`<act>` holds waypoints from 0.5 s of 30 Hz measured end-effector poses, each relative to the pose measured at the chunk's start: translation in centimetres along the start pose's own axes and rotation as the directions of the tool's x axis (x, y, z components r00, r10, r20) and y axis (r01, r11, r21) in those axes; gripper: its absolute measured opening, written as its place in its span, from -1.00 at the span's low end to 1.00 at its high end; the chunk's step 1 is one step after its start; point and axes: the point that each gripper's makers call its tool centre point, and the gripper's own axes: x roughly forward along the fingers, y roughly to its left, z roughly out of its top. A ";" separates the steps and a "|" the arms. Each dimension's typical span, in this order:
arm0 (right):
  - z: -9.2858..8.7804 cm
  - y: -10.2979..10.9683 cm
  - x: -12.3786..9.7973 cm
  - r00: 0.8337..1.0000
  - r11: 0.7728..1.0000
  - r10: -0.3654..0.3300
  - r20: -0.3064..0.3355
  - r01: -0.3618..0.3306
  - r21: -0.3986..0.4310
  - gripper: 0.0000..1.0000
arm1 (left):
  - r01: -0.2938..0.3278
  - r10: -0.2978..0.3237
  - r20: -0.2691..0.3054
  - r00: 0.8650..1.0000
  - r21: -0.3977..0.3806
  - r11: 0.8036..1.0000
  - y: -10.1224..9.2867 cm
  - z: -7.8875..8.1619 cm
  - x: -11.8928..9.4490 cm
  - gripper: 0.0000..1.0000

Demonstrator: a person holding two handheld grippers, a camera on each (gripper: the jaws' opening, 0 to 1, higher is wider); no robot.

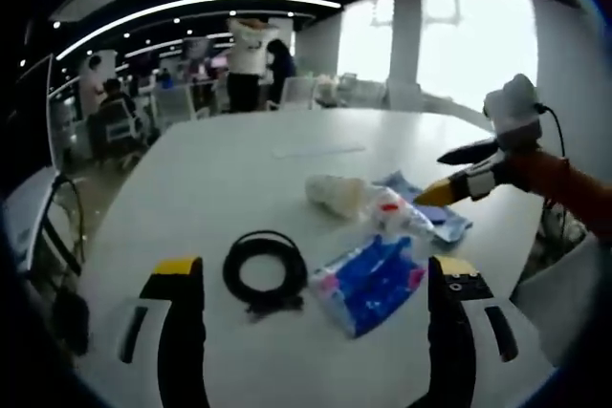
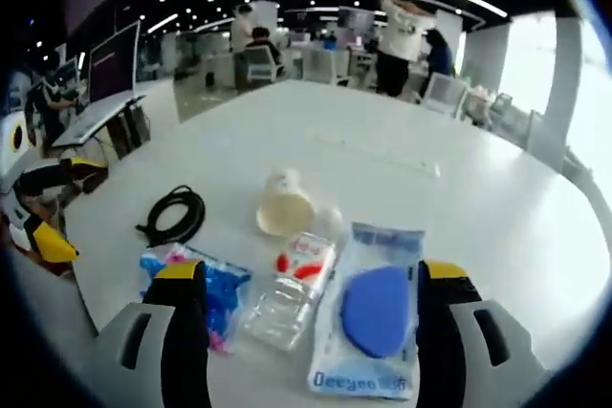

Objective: Arrange the tabletop items into an orderly group along one side of the table until the central work area is clear of visible clutter.

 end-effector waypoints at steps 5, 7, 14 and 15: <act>-0.5 -0.1 1.5 0.999 0.999 0.031 -0.021 -0.030 0.038 0.79 | 0.009 -0.009 -0.006 1.000 -0.001 1.000 -0.2 -0.1 0.1 0.89; -0.6 0.0 2.1 0.999 0.999 0.034 -0.030 -0.033 0.037 0.78 | 0.010 -0.010 -0.008 1.000 -0.003 1.000 -0.1 -0.2 0.1 0.89; -1.2 0.5 4.8 0.997 0.997 0.051 -0.050 -0.048 0.061 0.72 | 0.000 -0.001 -0.013 1.000 -0.013 1.000 0.1 -0.3 0.1 0.88; -1.4 0.5 5.2 0.997 0.997 0.051 -0.057 -0.047 0.065 0.70 | 0.001 -0.001 -0.012 1.000 -0.013 1.000 0.1 -0.3 0.1 0.88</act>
